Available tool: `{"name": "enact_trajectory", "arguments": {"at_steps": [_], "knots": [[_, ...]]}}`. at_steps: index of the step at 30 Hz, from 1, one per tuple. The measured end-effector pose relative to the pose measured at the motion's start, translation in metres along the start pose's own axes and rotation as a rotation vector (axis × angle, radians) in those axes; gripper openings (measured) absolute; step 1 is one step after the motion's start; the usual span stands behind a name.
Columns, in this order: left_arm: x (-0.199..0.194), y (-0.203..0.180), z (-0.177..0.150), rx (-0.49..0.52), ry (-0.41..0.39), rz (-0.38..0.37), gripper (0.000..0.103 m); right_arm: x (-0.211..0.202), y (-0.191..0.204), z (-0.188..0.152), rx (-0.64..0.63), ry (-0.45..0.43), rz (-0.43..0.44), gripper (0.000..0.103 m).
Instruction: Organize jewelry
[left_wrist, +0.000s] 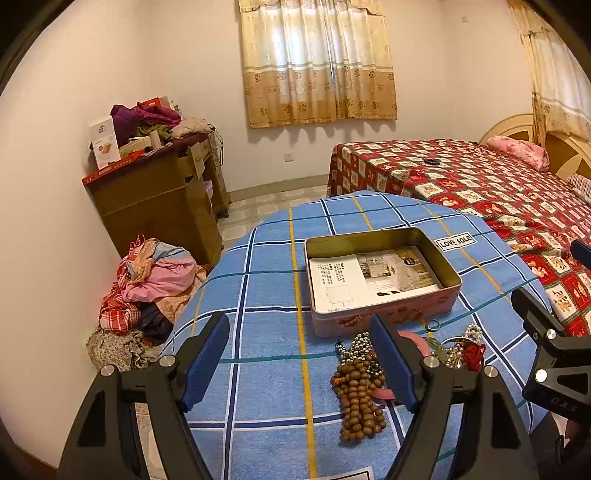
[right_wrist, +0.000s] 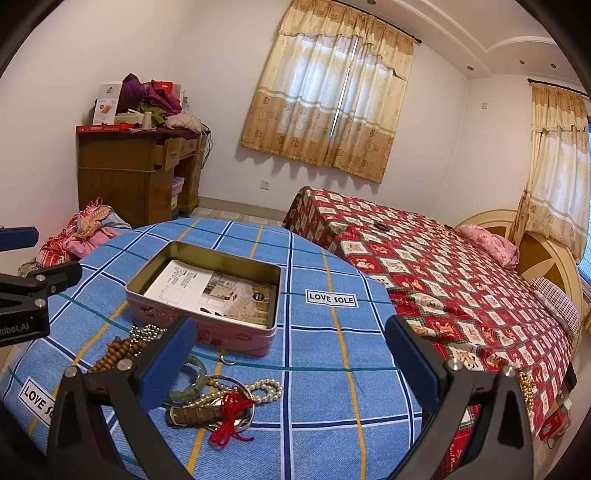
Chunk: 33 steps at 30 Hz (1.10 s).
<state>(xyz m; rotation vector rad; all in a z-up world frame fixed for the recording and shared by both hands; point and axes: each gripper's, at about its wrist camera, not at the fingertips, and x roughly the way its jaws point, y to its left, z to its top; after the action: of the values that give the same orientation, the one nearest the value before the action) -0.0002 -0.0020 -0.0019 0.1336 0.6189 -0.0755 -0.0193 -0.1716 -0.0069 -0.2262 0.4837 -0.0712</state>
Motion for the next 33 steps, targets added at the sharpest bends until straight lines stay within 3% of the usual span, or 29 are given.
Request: {"name": "enact_trajectory", "arguments": {"at_steps": [33], "knots": [[0.0007,0.0053,-0.0019,0.004,0.003,0.005,0.078,0.0,0.0031,-0.0006,-0.006,0.006,0.0,0.103]]}}
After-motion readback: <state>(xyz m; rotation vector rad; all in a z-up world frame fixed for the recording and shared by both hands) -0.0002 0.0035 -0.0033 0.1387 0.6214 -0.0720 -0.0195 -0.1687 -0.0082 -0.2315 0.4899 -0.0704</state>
